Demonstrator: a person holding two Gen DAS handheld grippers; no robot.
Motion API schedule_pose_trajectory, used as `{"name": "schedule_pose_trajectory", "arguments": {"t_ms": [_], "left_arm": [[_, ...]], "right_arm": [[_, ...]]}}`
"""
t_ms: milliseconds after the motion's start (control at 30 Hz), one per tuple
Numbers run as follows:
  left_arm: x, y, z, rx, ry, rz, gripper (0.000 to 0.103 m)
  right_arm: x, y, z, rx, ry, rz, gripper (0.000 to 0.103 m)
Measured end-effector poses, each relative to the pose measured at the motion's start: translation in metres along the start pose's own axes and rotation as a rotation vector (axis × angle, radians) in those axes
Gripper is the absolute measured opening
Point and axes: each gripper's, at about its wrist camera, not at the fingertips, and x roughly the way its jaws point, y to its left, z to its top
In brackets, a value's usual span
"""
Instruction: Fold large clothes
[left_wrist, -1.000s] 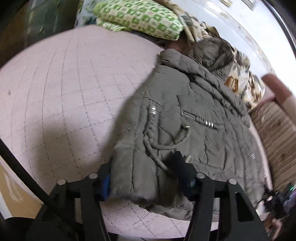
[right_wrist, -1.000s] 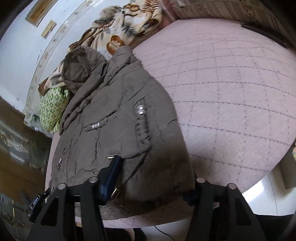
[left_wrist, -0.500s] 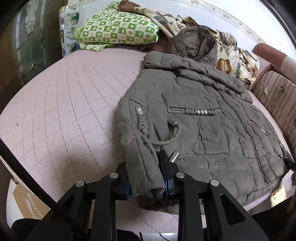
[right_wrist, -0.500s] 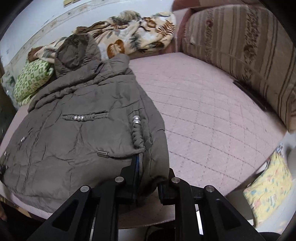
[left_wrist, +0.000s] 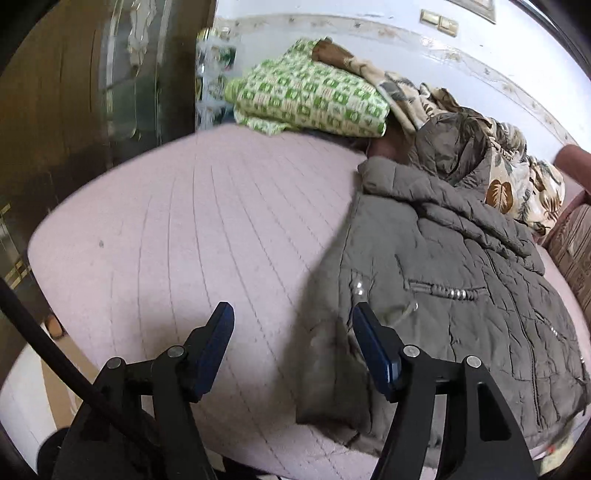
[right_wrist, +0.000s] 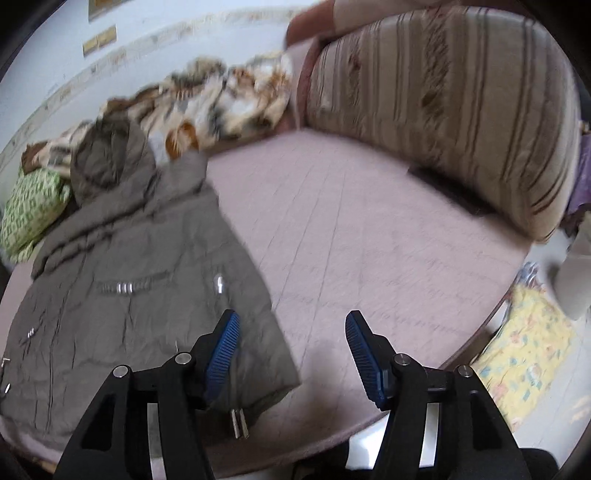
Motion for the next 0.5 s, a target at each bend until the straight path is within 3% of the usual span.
{"name": "schedule_pose_trajectory", "arguments": {"t_ms": [100, 167, 333, 500], "left_arm": [[-0.003, -0.019, -0.001, 0.062, -0.024, -0.022, 0.066], [-0.004, -0.038, -0.004, 0.122, -0.027, -0.048, 0.066], [0.001, -0.086, -0.02, 0.283, 0.006, -0.125, 0.066], [0.018, -0.109, -0.042, 0.395, 0.103, -0.12, 0.069]], "right_arm": [[-0.023, 0.007, 0.007, -0.003, -0.129, 0.034, 0.064], [-0.026, 0.019, 0.007, -0.046, -0.146, 0.104, 0.065], [0.003, 0.07, -0.008, -0.191, 0.032, 0.259, 0.064], [0.022, 0.094, -0.022, -0.292, 0.134, 0.271, 0.064]]}}
